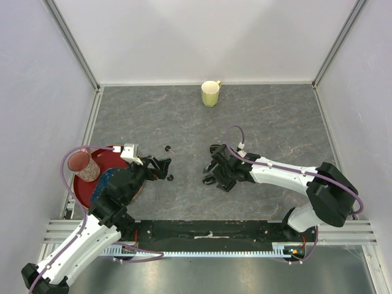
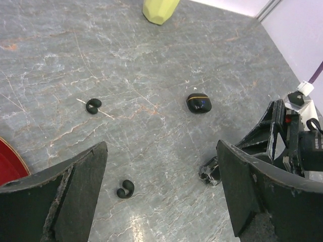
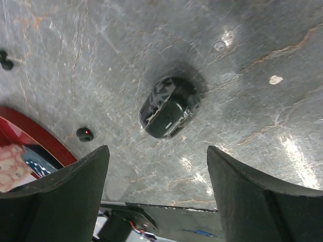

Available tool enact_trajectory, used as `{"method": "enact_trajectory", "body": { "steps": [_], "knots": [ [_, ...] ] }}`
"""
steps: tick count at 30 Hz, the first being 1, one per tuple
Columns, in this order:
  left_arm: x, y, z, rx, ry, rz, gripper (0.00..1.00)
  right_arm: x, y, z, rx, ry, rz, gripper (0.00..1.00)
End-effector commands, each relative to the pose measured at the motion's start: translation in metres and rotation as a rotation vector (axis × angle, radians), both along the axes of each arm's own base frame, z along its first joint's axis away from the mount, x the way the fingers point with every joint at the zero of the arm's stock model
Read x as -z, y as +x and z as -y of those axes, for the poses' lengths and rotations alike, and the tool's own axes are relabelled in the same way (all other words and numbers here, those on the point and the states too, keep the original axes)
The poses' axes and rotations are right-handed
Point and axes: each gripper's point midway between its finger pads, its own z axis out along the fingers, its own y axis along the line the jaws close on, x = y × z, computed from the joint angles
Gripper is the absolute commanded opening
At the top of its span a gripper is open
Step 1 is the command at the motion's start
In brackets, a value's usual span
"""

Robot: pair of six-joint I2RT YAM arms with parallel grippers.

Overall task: Insert the wireless bluetooth earbuds into the charging case
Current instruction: Pick up the charging case at the center of the board.

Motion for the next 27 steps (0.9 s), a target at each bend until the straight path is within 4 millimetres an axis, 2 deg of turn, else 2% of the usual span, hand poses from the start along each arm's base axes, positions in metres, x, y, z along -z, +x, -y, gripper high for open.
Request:
{"method": "enact_trajectory", "body": {
  "steps": [1, 9, 21, 27],
  "knots": [
    [-0.013, 0.001, 0.005, 0.027, 0.001, 0.020, 0.95, -0.007, 0.015, 0.006, 0.173, 0.060, -0.005, 0.84],
    [-0.002, 0.001, 0.006, 0.031, 0.014, -0.010, 0.95, -0.004, 0.028, 0.012, 0.251, 0.093, -0.068, 0.81],
    [0.001, 0.000, 0.004, 0.017, -0.009, 0.000, 0.97, 0.019, 0.025, 0.006, 0.247, 0.066, -0.195, 0.75],
    [0.012, 0.004, -0.011, -0.092, -0.044, -0.062, 0.98, 0.027, 0.024, 0.000, 0.231, 0.065, -0.235, 0.71]
  ]
}}
